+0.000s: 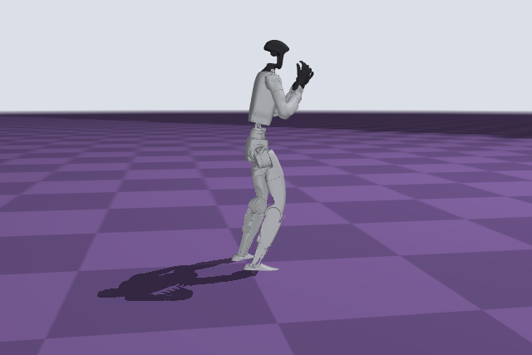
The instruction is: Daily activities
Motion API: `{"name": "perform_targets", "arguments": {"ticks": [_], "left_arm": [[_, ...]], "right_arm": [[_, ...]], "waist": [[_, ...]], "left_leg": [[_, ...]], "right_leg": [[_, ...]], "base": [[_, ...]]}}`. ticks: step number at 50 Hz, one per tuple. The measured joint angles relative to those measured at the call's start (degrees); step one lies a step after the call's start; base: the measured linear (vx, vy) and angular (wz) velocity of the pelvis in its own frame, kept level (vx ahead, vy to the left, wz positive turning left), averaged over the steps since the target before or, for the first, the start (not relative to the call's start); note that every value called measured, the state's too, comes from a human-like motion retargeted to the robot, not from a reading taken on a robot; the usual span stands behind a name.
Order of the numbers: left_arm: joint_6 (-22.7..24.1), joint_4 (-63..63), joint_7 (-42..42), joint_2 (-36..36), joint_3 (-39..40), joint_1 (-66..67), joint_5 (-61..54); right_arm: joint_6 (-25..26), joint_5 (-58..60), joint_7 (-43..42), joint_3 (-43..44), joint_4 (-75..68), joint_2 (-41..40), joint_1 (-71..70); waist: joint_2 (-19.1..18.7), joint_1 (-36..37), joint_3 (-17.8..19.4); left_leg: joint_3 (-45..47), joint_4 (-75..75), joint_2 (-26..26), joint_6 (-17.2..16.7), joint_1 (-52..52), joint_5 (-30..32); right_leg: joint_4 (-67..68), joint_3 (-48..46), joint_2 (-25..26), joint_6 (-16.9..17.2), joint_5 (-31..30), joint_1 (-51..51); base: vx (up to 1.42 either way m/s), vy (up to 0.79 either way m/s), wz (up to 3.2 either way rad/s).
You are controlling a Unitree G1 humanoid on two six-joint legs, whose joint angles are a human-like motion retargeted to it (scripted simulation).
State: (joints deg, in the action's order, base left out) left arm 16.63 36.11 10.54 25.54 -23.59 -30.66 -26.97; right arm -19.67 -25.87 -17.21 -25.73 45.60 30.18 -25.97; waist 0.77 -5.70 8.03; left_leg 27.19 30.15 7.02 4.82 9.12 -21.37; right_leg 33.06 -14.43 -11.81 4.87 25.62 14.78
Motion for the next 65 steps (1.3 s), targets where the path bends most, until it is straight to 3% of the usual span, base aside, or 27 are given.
{"name": "perform_targets", "arguments": {"ticks": [10,33,45,65], "left_arm": [[0.21,4.33,4.39,1.31,-1.15,-5.56,1.25],[-0.84,10.06,11.62,2.95,-2.01,-4.59,0.94],[-1.16,12.89,15.88,3.16,-2.94,-6.17,3.88],[-1.09,16.08,15.04,1.02,-0.43,-6.62,4.1]], "right_arm": [[-1.16,-5.64,-2.05,-3.88,2.72,-1.95,-3.7],[-0.51,-8.43,-8.58,-10.46,3.09,-3.16,-6.03],[0.47,-2.58,-12.24,-12.54,3.37,-1.14,-8.85],[2.63,7.24,-10.66,-12.15,4.53,-3.82,-10.96]], "waist": [[-0.14,1.78,-1.29],[0.62,2.55,-2.83],[1.93,2.54,-2.98],[4.65,1.96,-3.01]], "left_leg": [[-0.4,-0.65,1.22,-0.34,-4.39,3.42],[3.12,-2.6,0.87,1.63,-13.65,8.59],[5.85,-3.27,-0.13,3.16,-16.72,11.44],[11.39,-6.73,-3.88,5.21,-19.65,18.22]], "right_leg": [[-5.35,0.6,2.4,0.86,-0.58,-5.49],[-11.5,4.47,3.72,2.45,-0.9,-13.03],[-12.25,7.25,3.28,3.38,-0.85,-13.87],[-14.65,13.74,1.71,5.87,-1.9,-12.24]], "base": [[0.09,-0.07,-0.34],[0.06,-0.02,-0.34],[0.04,0.0,-0.35],[0.03,0.01,-0.38]]}}
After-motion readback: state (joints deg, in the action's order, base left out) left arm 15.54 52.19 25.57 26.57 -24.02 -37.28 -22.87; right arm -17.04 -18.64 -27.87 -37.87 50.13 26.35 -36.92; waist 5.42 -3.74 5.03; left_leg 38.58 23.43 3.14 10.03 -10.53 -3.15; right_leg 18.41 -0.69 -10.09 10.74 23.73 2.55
